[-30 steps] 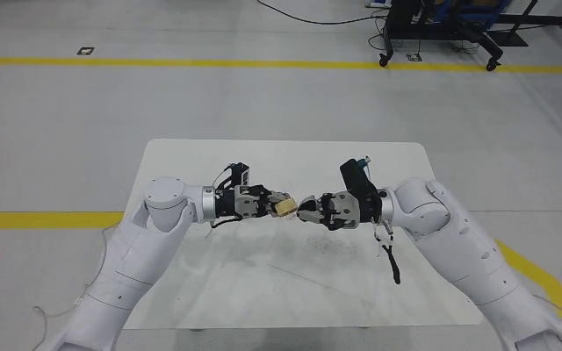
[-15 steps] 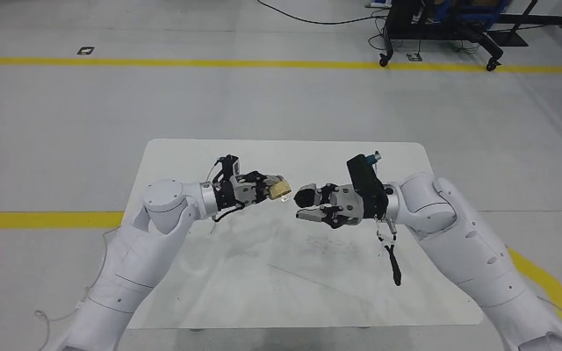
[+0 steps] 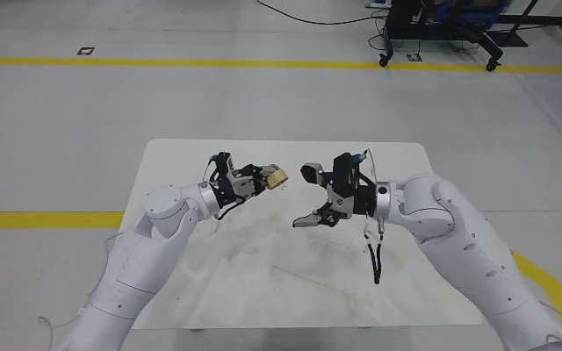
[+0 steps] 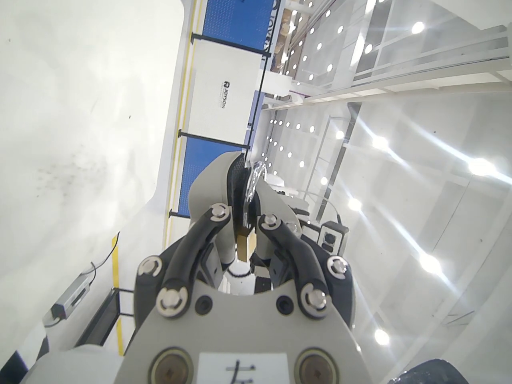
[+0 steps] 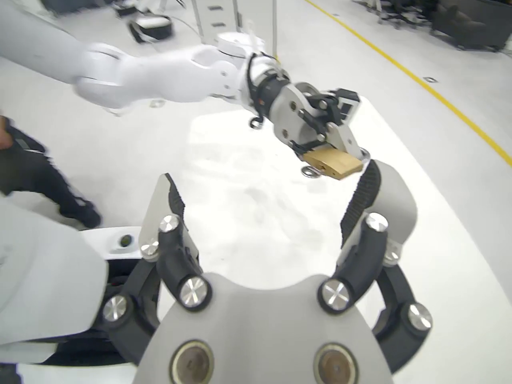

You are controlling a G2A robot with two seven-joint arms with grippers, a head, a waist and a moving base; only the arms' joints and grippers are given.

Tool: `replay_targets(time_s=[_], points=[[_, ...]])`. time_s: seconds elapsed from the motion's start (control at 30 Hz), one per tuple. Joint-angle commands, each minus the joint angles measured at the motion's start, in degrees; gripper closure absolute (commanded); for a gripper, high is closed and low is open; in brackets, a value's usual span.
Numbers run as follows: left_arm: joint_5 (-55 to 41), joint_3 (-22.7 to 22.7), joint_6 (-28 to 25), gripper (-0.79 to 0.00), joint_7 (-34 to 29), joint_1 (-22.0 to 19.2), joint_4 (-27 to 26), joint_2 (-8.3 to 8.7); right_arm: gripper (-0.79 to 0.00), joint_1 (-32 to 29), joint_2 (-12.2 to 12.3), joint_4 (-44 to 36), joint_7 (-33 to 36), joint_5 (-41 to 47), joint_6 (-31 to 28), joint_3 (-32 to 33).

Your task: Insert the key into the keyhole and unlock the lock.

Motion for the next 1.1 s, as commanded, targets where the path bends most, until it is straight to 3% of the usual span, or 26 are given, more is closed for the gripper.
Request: replay_targets(time_s=[0.0,0.13,0.2,0.33,0.73,1.07], points=[[0.42,-0.13,-0.58,0.0,1.09,0.18,-0.21,-0.06,-0.646,-1.67,-0.15,-3.69,-1.64,-11.41,6.96,-0.54],[1.66,0.09,-0.8,0.0,1.66,0.43,-0.53,-0.13,-0.517,-4.22,-0.65,-9.29,-3.37,-29.57,18.7,-3.22],[1.93,0.26,-0.72,0.0,1.82,0.51,-0.54,-0.2,-0.391,-5.15,-0.9,-11.05,-3.82,-36.94,22.09,-5.11],[2.41,0.24,-0.44,0.0,2.14,0.45,-0.54,-0.29,-0.336,-6.16,-1.45,-13.0,-1.8,-46.63,26.6,-8.13],[2.86,0.02,0.4,0.0,1.8,0.49,-0.4,-0.49,-0.345,-5.36,-3.54,-13.61,5.05,-55.4,30.34,-13.15],[3.45,-0.13,1.29,0.0,1.64,0.54,-0.46,-0.62,-0.265,-4.95,-5.39,-13.63,8.71,-63.02,32.82,-16.71]])
